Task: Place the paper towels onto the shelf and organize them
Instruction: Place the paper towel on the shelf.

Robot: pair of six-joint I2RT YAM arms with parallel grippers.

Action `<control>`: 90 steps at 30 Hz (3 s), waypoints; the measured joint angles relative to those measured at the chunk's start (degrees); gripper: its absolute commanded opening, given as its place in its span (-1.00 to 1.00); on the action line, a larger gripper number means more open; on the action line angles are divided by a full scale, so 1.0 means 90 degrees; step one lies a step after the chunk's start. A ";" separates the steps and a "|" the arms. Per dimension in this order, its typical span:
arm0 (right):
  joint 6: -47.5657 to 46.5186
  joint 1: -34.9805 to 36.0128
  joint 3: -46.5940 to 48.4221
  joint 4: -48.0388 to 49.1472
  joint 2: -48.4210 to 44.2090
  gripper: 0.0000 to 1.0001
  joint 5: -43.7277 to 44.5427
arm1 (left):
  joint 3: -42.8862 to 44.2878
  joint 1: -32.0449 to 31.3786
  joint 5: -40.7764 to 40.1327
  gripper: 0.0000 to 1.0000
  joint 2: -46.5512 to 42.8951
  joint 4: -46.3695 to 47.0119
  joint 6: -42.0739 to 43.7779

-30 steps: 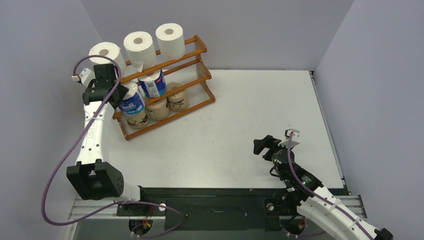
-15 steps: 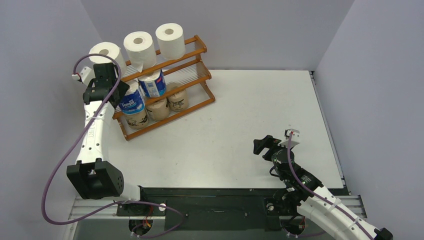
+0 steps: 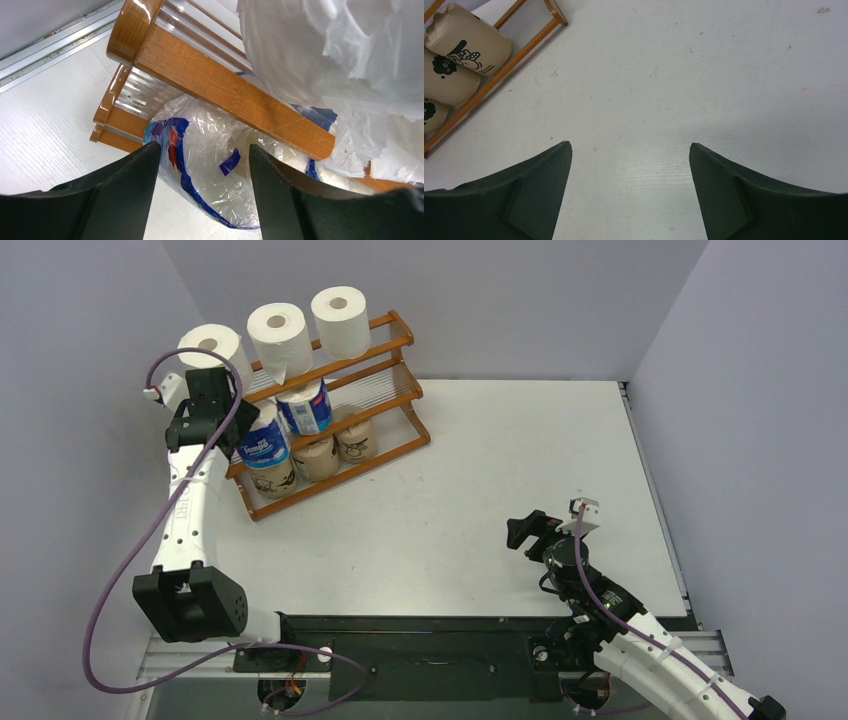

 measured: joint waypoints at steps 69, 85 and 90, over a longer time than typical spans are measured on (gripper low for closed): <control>-0.0019 0.0000 0.0000 0.0002 0.0041 0.64 -0.0005 | -0.3189 -0.1175 0.0335 -0.97 -0.3070 0.1938 0.1831; -0.0019 0.0000 0.0000 0.0002 -0.0049 0.64 -0.0007 | -0.3526 -0.1117 0.0158 -1.00 -0.2030 0.2611 0.1498; -0.0019 0.0000 0.0000 0.0005 -0.0049 0.64 -0.0010 | -0.3495 -0.1078 -0.0012 -1.00 -0.1783 0.2781 0.1503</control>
